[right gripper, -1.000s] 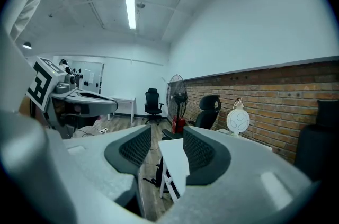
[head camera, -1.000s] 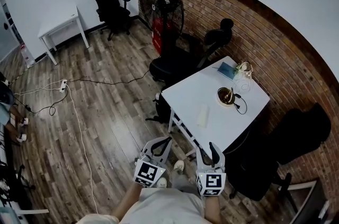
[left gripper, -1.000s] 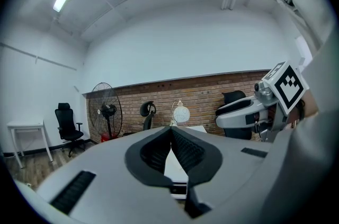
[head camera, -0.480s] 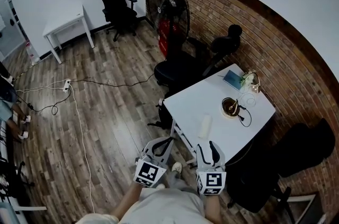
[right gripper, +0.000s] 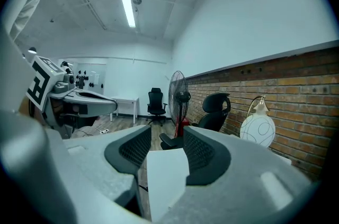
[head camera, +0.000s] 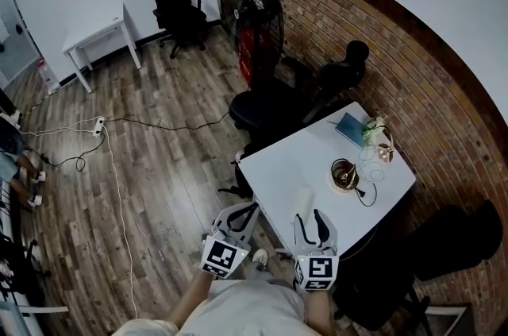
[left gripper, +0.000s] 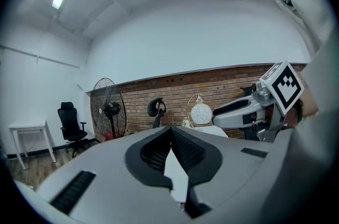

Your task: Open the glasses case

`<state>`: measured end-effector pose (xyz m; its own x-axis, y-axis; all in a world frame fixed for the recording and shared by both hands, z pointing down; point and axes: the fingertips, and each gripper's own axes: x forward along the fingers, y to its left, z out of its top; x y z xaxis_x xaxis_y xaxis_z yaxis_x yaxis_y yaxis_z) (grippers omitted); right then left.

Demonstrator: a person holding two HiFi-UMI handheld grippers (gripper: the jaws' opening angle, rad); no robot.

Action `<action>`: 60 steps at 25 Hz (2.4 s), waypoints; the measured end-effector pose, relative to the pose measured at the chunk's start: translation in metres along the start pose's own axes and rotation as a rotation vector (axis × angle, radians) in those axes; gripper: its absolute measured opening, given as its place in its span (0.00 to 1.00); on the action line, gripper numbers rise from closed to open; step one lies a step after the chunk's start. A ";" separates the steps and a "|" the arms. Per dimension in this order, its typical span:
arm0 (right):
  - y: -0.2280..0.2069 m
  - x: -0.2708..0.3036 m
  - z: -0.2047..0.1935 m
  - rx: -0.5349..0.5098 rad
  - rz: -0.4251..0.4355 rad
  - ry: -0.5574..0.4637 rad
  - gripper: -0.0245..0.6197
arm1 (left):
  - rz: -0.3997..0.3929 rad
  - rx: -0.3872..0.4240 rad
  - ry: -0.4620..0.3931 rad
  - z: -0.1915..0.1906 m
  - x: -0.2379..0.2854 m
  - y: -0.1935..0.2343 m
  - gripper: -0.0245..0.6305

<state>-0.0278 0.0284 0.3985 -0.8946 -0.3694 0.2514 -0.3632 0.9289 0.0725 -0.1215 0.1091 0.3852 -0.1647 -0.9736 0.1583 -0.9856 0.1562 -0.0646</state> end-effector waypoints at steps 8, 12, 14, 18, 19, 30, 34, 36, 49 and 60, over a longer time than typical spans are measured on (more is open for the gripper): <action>-0.038 0.035 0.006 0.016 0.022 -0.004 0.34 | 0.019 0.015 0.014 0.013 0.047 0.010 0.05; -0.059 0.048 0.006 0.030 0.027 -0.017 0.34 | 0.023 0.036 0.024 0.017 0.070 0.009 0.05; -0.068 0.052 0.005 0.040 0.028 -0.020 0.34 | 0.020 0.047 0.031 0.019 0.078 0.007 0.05; -0.085 0.060 0.003 0.059 0.033 -0.026 0.34 | 0.018 0.064 0.045 0.022 0.096 0.002 0.05; -0.090 0.062 0.001 0.064 0.032 -0.028 0.34 | 0.016 0.068 0.047 0.022 0.101 0.000 0.05; -0.126 0.072 -0.019 0.125 -0.020 -0.006 0.34 | -0.055 0.104 0.081 0.016 0.143 -0.013 0.05; -0.130 0.075 -0.028 0.137 -0.057 0.010 0.34 | -0.099 0.108 0.092 0.006 0.155 -0.011 0.05; -0.133 0.075 -0.034 0.144 -0.086 0.020 0.34 | -0.131 0.109 0.083 0.003 0.163 -0.011 0.05; -0.149 0.074 -0.090 0.234 -0.386 0.128 0.34 | -0.490 0.143 0.095 -0.045 0.225 -0.024 0.05; -0.130 0.078 -0.128 0.303 -0.525 0.219 0.34 | -0.682 0.149 0.127 -0.084 0.253 -0.024 0.05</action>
<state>-0.0173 -0.1180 0.5319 -0.5160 -0.7290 0.4498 -0.8241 0.5657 -0.0284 -0.1423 -0.1271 0.5096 0.4756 -0.8175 0.3249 -0.8562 -0.5150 -0.0424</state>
